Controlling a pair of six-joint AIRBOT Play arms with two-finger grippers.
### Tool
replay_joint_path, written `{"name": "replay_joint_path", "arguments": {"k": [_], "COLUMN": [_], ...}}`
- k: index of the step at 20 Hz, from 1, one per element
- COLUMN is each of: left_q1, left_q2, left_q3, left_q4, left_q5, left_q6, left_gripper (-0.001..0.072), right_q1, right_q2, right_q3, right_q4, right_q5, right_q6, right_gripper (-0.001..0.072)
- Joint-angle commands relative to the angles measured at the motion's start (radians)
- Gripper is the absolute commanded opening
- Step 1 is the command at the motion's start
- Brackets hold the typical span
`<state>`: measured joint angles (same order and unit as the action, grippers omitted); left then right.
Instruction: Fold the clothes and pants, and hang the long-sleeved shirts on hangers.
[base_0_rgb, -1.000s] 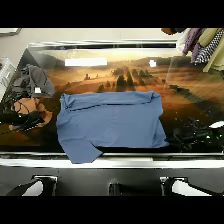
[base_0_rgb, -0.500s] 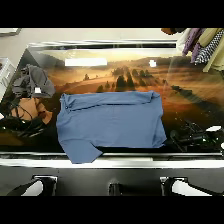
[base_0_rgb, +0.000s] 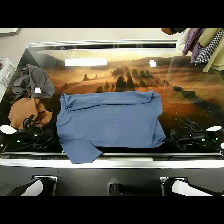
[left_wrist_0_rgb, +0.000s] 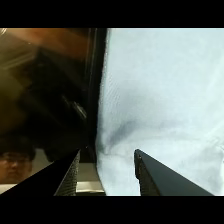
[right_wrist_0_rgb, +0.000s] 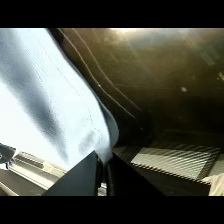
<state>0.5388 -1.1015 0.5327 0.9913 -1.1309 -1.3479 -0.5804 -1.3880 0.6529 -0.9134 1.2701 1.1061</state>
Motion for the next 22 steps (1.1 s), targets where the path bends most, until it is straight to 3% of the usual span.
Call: {"name": "replay_joint_path", "arguments": {"k": [1,6,7,9,10,15,19,22], "left_q1": [0.000,-0.001,-0.005,-0.030,-0.043,-0.109,-0.171,-0.191], "left_q2": [-0.007,-0.076,-0.088,-0.093,-0.093,-0.091,-0.086,-0.074], "left_q3": [-0.029,-0.029,-0.029,-0.027,-0.021,0.092,0.379,0.701], "left_q4": [-0.032,-0.104,-0.128,-0.144,-0.147,-0.196,-0.205,-0.202], "left_q5": [0.037,0.050,0.049,0.052,0.052,0.048,0.048,0.034], "left_q6": [0.025,0.056,0.074,0.093,0.096,0.095,0.091,0.048], "left_gripper": [0.0412,0.0409,0.0342,0.0046,0.0017,0.0015,0.0013,0.0013], "right_q1": [0.000,0.000,0.000,0.000,0.000,0.233,0.440,0.494], "right_q2": [0.001,0.014,0.023,0.048,0.060,0.121,0.167,0.172], "right_q3": [0.000,0.000,0.000,0.000,0.000,0.069,0.399,0.751], "right_q4": [0.040,0.047,0.047,0.054,0.087,0.225,0.057,-0.120], "right_q5": [0.020,0.038,0.039,0.039,0.044,-0.066,-0.299,-0.346], "right_q6": [-0.011,-0.022,-0.021,-0.021,-0.023,-0.054,0.134,0.239], "right_gripper": [0.0033,0.0033,0.0032,0.0032,0.0032,0.0030,0.0030,0.0030]}}
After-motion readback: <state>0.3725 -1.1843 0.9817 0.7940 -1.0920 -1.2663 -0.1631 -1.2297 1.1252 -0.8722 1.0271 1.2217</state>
